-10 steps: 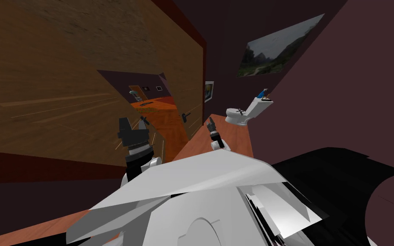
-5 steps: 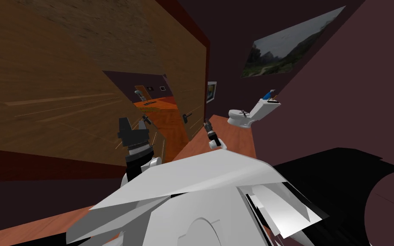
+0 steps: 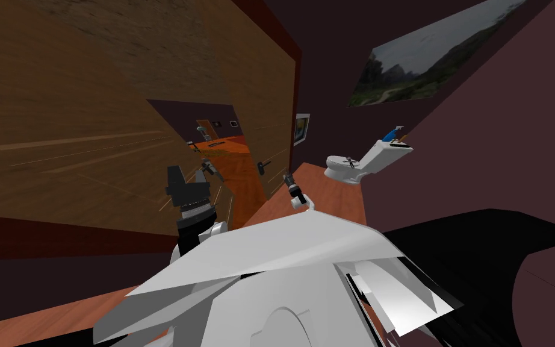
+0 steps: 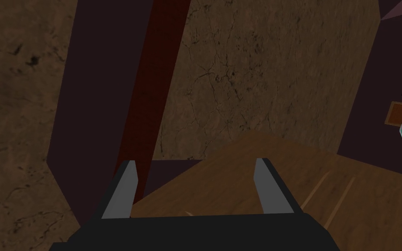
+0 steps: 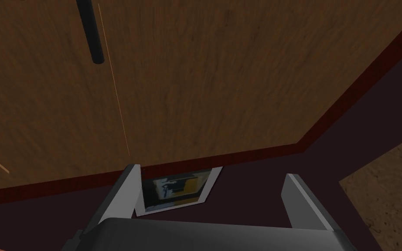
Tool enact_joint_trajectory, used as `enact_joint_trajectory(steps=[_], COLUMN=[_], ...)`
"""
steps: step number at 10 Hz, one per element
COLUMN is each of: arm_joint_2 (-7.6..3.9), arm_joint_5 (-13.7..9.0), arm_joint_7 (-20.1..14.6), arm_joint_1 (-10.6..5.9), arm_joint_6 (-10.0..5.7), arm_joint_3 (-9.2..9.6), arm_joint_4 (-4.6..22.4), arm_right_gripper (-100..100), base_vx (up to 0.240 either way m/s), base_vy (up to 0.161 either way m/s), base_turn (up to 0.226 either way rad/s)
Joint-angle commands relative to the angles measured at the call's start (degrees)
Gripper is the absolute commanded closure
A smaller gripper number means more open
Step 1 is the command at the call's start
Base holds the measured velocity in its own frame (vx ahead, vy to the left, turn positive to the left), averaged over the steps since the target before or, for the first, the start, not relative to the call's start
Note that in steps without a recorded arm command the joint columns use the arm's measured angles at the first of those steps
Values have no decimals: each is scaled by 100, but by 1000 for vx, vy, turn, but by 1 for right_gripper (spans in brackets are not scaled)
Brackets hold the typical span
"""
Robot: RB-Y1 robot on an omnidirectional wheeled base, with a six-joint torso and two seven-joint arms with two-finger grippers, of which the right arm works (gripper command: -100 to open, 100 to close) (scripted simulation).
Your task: Push the door open
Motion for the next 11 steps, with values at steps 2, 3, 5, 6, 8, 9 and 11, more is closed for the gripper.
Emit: enact_joint_trajectory(steps=[2,3,5,6,8,9,11], arm_joint_2=[7,18,40,54,87,103,141], arm_joint_5=[28,40,65,76,99,110,132], arm_joint_7=[-29,-37,-53,-60,-75,-82,-96], arm_joint_1=[-263,-361,-558,-653,-838,-930,-1106], arm_joint_6=[44,65,107,128,167,187,225], arm_joint_3=[98,136,211,247,317,353,420], arm_joint_4=[415,565,865,1010,1292,1434,1702], arm_right_gripper=[-100,-100,-100,-100,-100,-100,-100], base_vx=[79,79,77,78,52,74,82], base_vy=[-82,-79,-73,-90,-82,-93,-84], base_turn=[111,97,74,109,105,88,94])
